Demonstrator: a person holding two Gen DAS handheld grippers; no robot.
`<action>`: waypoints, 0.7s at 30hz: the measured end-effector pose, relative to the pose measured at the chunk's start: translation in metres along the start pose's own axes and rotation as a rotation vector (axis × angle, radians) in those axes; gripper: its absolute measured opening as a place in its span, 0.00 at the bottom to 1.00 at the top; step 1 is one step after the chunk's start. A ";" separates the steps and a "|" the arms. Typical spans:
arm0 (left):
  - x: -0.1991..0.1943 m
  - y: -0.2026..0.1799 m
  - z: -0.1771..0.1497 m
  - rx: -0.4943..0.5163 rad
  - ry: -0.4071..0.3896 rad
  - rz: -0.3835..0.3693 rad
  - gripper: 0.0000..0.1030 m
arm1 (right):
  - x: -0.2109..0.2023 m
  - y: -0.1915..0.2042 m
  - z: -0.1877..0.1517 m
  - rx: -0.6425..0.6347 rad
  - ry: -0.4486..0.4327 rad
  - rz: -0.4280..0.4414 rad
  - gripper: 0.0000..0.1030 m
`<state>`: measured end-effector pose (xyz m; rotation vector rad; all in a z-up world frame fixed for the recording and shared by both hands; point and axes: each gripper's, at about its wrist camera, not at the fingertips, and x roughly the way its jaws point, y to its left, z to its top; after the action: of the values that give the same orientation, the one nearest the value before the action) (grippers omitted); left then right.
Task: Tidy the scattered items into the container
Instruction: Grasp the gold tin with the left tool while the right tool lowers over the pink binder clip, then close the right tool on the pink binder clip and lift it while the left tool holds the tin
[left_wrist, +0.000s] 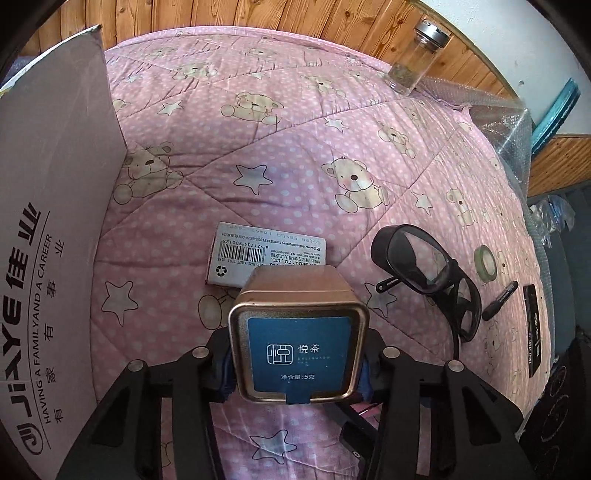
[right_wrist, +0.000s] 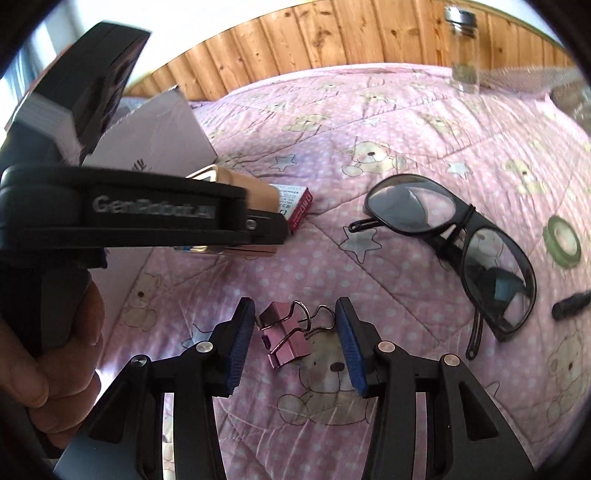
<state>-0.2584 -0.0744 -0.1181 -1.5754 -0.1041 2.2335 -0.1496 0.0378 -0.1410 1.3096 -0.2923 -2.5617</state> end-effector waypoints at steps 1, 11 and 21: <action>-0.003 0.002 0.000 -0.004 -0.004 -0.004 0.49 | -0.002 -0.002 0.000 0.017 0.001 0.008 0.46; -0.035 0.001 -0.014 -0.005 -0.033 -0.038 0.48 | -0.030 0.013 -0.008 0.046 -0.018 0.010 0.46; -0.078 -0.010 -0.040 0.036 -0.072 -0.025 0.49 | -0.065 0.026 -0.020 0.066 -0.055 -0.016 0.46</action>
<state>-0.1970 -0.1000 -0.0605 -1.4678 -0.1022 2.2603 -0.0932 0.0323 -0.0949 1.2701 -0.3816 -2.6253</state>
